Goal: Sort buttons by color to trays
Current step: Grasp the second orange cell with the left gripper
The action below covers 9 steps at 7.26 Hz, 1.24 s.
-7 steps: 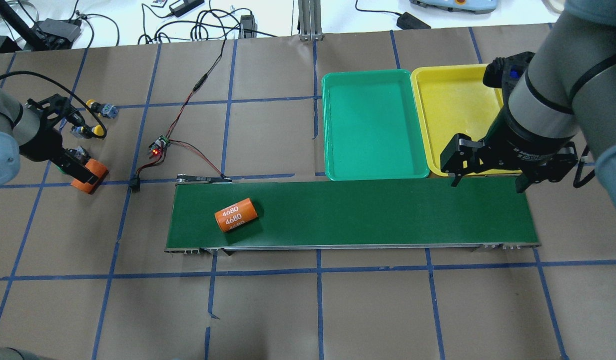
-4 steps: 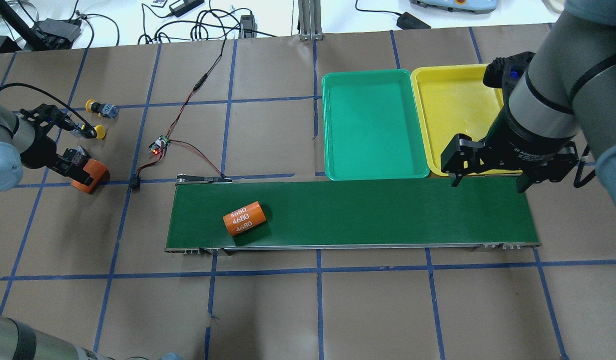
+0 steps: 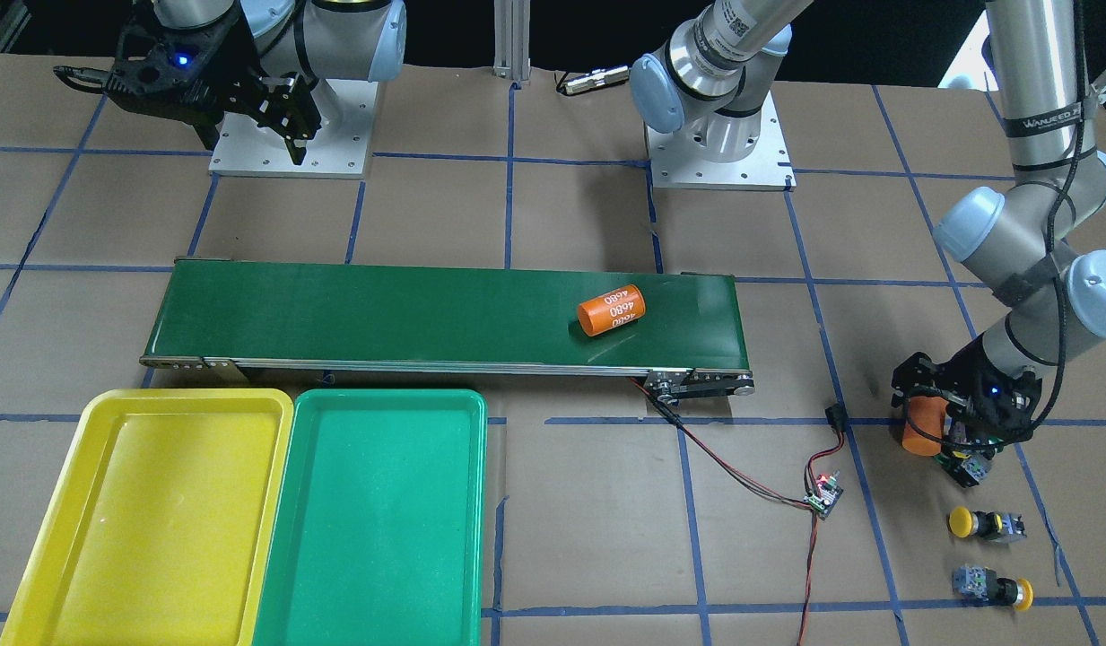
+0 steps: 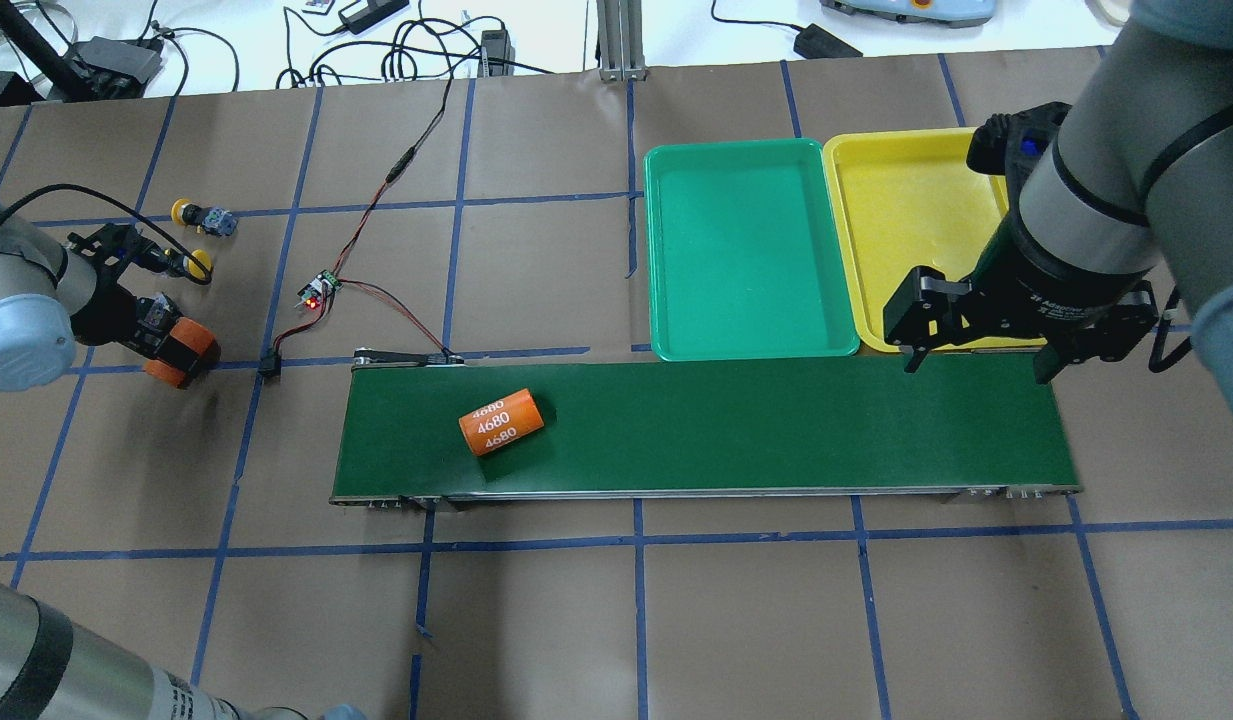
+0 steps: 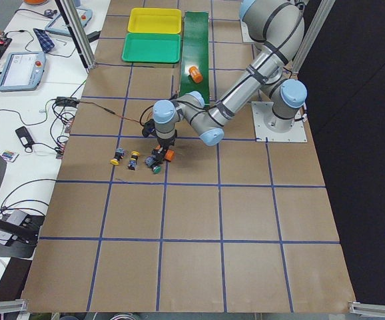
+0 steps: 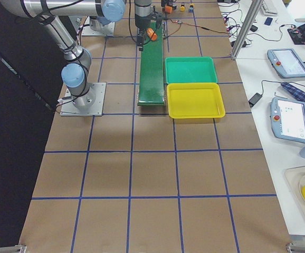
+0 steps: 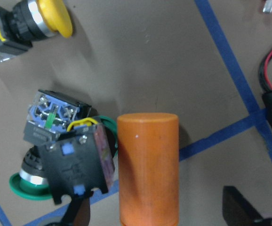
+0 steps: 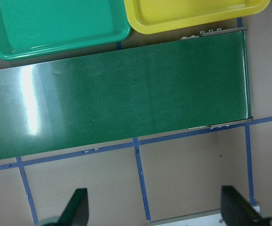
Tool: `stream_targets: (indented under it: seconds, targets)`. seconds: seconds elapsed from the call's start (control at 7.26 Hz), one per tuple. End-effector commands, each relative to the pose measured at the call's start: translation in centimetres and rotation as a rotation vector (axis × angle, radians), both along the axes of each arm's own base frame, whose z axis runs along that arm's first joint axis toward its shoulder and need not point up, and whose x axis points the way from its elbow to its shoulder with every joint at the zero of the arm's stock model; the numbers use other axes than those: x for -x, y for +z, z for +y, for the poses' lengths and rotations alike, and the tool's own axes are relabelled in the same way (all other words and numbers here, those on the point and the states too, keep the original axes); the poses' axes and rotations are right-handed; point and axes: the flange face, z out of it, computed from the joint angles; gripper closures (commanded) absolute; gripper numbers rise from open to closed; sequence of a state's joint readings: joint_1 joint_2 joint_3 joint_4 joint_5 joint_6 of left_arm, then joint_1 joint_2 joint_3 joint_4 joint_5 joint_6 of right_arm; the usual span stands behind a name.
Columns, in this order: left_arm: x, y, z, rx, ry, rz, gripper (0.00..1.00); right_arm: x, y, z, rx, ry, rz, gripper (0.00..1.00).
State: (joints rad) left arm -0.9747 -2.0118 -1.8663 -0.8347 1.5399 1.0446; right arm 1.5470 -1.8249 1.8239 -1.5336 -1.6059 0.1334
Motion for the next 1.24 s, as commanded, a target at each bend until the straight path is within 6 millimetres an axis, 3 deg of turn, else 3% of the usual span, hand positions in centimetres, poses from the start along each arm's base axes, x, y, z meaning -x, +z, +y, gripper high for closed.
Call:
stream_targets:
  seconds: [0.0,0.28,0.41,0.55,0.83,1.1]
  targets:
    - [0.3,0.2,0.0,-0.003,-0.001,-0.005,1.0,0.0,0.0,0.1,-0.004,-0.002,0.0,0.0]
    - [1.7,2.5,0.1,0.015,0.042,-0.022,1.0,0.0,-0.2,0.1,-0.01,0.004,0.001,0.0]
    - [4.1,5.1,0.3,0.03,-0.011,-0.027,1.0,0.0,-0.4,0.3,-0.013,-0.007,0.002,0.0]
    - [6.9,8.1,0.9,0.025,-0.118,-0.025,1.0,0.1,-0.4,0.4,-0.017,-0.008,0.003,0.0]
    - [14.3,13.1,3.9,-0.047,-0.299,0.021,1.0,0.0,-0.6,0.2,-0.016,-0.007,0.0,0.0]
    - [21.7,16.4,7.0,-0.064,-0.523,0.031,1.0,0.0,-0.5,0.5,-0.019,-0.005,0.002,0.0]
